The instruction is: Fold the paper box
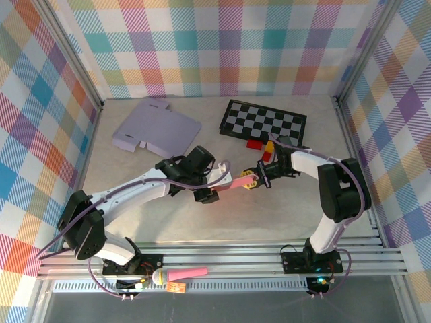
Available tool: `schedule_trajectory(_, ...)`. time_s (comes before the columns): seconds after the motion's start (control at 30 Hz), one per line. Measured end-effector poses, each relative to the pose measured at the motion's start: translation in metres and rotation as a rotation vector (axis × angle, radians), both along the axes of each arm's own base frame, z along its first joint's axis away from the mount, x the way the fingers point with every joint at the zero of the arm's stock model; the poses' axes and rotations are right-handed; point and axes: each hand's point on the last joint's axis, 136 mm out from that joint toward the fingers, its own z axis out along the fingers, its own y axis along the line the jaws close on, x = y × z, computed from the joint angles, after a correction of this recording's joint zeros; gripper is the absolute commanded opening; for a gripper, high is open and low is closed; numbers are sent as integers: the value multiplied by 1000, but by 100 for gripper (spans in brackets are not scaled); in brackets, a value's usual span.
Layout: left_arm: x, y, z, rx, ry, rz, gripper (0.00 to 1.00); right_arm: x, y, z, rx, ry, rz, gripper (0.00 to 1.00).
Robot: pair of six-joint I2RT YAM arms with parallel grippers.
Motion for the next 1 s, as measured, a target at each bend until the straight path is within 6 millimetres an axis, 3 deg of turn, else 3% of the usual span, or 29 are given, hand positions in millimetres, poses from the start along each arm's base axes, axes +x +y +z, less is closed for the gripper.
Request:
schedule_trajectory(0.4,2,-3,-26,93,-6,-41,56,-6,-1,-6,11,29,17,28)
schedule_trajectory(0.47,5,-2,-28,109,-13,-36,52,-6,-2,-7,11,34,17,33)
schedule_trajectory(0.73,13,-10,-21,105,-29,-46,39,-11,-22,-27,-97,68,-1,72)
schedule_trajectory(0.87,10,-14,-18,102,6,-57,37,-4,-41,-26,-148,35,-43,78)
schedule_trajectory(1.0,7,-16,-18,102,44,-60,37,10,-64,-7,-192,-75,-115,79)
